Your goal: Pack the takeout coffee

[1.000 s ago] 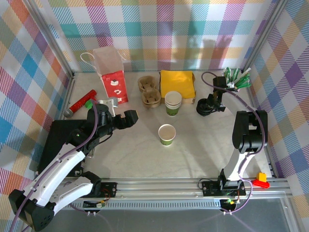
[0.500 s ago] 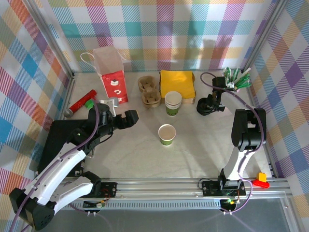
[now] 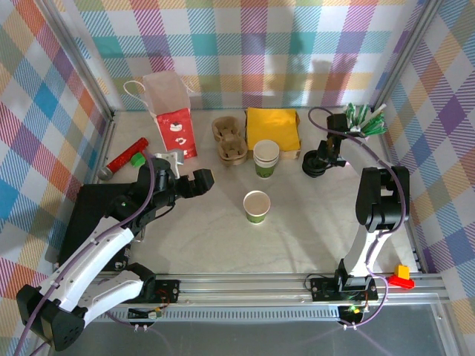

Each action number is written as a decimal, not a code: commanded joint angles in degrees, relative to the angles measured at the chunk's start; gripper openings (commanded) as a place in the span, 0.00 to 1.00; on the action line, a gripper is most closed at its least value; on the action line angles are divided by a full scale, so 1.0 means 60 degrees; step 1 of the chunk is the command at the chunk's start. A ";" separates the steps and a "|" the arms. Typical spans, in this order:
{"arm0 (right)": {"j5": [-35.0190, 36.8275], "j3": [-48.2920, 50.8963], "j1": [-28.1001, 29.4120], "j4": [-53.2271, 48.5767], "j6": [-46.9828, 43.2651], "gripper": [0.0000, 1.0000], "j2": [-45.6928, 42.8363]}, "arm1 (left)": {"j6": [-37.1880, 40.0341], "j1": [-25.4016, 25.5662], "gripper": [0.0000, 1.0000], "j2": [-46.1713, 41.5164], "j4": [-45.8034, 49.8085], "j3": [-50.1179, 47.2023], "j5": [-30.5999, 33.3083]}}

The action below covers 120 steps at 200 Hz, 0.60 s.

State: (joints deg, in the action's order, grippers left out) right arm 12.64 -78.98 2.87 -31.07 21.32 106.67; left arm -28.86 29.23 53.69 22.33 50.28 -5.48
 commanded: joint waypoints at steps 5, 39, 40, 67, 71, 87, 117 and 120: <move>0.0075 -0.0235 0.0063 -0.0090 -0.0111 0.23 0.0217 | 0.0166 0.0116 0.98 -0.0040 -0.0103 0.0143 -0.0069; 0.0205 -0.0233 0.0050 -0.0130 -0.0115 0.27 0.0296 | 0.0181 0.0123 0.98 -0.0056 -0.0087 0.0101 -0.0036; 0.0213 -0.0229 0.0056 -0.0127 -0.0120 0.27 0.0296 | 0.0181 0.0123 0.98 -0.0049 -0.0088 0.0101 -0.0038; 0.0209 -0.0245 0.0058 -0.0128 -0.0130 0.26 0.0328 | 0.0169 0.0123 0.98 -0.0040 -0.0112 0.0064 -0.0049; 0.0207 -0.0230 0.0062 -0.0116 -0.0126 0.25 0.0327 | 0.0173 0.0130 0.98 -0.0042 -0.0104 0.0071 -0.0050; 0.0196 -0.0234 0.0061 -0.0110 -0.0127 0.23 0.0296 | 0.0176 0.0123 0.98 -0.0028 -0.0105 0.0070 -0.0039; 0.0205 -0.0235 0.0061 -0.0153 -0.0170 0.18 0.0203 | 0.0170 0.0131 0.98 -0.0042 -0.0132 0.0008 -0.0038; 0.0218 -0.0232 0.0055 -0.0172 -0.0177 0.18 0.0185 | 0.0167 0.0124 0.98 -0.0039 -0.0143 0.0002 -0.0039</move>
State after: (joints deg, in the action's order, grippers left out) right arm 13.06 -79.13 2.96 -31.11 21.10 108.09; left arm -28.84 29.23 53.69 22.33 50.28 -5.48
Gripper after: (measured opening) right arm 0.192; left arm 0.980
